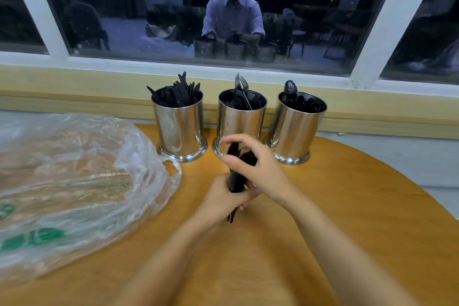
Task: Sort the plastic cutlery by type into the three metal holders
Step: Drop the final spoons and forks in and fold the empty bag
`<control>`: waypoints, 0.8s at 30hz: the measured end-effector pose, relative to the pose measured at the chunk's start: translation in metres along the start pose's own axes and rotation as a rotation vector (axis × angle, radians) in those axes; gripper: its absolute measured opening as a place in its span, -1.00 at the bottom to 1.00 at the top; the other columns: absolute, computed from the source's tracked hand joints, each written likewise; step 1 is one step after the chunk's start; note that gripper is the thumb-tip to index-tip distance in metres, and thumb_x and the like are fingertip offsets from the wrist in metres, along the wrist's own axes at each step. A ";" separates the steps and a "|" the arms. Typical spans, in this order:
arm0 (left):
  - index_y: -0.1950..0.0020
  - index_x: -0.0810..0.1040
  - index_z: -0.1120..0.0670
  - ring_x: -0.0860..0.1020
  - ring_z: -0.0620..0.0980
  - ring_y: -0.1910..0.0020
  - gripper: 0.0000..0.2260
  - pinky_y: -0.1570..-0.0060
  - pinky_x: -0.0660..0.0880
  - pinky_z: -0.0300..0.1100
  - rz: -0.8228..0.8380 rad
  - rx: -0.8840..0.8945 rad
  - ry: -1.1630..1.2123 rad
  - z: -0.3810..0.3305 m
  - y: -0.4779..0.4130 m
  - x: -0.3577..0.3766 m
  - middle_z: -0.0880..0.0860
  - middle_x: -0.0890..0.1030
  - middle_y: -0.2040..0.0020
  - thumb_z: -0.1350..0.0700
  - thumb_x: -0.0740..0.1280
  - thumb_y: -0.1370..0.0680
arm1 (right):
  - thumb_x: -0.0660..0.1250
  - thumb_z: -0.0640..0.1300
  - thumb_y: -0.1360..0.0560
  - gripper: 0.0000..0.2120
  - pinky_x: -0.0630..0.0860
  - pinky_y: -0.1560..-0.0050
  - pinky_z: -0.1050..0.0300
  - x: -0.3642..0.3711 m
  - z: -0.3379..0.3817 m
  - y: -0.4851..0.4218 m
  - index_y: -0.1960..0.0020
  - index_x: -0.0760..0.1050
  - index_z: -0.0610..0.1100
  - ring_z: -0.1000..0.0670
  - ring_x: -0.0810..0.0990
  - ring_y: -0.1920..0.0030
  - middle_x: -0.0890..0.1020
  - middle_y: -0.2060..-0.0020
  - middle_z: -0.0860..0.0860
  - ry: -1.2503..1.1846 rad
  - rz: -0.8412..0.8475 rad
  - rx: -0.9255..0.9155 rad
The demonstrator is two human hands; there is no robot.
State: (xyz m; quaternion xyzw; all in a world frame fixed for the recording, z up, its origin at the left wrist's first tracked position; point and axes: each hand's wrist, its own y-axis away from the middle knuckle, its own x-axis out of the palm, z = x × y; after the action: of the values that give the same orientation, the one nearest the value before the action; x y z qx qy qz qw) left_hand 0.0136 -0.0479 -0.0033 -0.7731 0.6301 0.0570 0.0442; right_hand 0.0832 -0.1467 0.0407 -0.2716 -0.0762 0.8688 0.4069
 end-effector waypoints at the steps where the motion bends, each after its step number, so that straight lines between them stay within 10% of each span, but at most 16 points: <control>1: 0.17 0.53 0.13 0.51 -0.08 0.41 -0.86 0.32 0.45 -0.23 -0.010 0.044 0.008 0.000 -0.003 0.004 -0.02 0.54 0.42 0.33 0.41 -0.47 | 0.34 0.18 -0.42 -0.56 0.42 -0.09 0.38 0.001 -0.003 0.001 -0.22 0.54 -0.01 0.15 0.55 -0.10 0.58 -0.07 0.13 0.043 -0.012 -0.039; 5: -0.04 0.47 -0.05 0.59 -0.34 0.12 -0.60 0.16 0.49 -0.39 -0.023 0.108 -0.005 0.017 -0.002 0.011 -0.16 0.60 0.12 0.45 0.37 -0.45 | 0.36 0.21 -0.43 -0.60 0.40 -0.13 0.31 0.007 -0.026 0.015 -0.20 0.51 0.05 0.18 0.51 -0.14 0.54 -0.06 0.18 0.179 0.095 -0.007; 12: 0.13 0.46 0.05 0.37 -0.11 0.53 -0.84 0.47 0.37 -0.22 0.080 0.012 -0.069 0.025 -0.006 0.006 -0.12 0.43 0.51 0.28 0.33 -0.57 | 0.30 0.39 -0.33 -0.52 0.52 -0.04 0.12 -0.016 -0.026 0.010 -0.18 0.45 0.22 0.21 0.52 -0.04 0.55 0.00 0.28 0.477 0.051 0.025; 19: 0.12 0.41 0.04 0.15 -0.15 0.54 -0.82 0.53 0.14 -0.31 0.490 -0.248 0.123 -0.016 -0.007 0.004 -0.07 0.23 0.47 0.08 0.40 -0.55 | 0.42 -0.09 -0.52 -0.89 0.47 0.47 0.19 -0.042 -0.014 0.006 -0.02 0.61 -0.10 -0.01 0.53 0.41 0.66 0.22 -0.02 0.046 0.081 0.099; 24: 0.10 0.48 0.03 0.21 -0.17 0.55 -0.85 0.51 0.23 -0.32 0.484 -0.227 0.251 -0.033 -0.013 0.014 -0.04 0.33 0.45 0.02 0.41 -0.50 | 0.43 -0.19 -0.50 -0.83 0.44 0.42 0.19 -0.061 -0.006 0.003 0.22 0.57 -0.24 0.04 0.49 0.47 0.63 0.34 -0.17 0.029 0.021 0.090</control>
State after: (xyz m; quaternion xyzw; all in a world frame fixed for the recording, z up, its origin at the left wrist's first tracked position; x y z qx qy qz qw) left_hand 0.0298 -0.0633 0.0276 -0.6012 0.7864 0.0398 -0.1359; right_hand 0.1163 -0.1954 0.0594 -0.2664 -0.0282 0.8715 0.4108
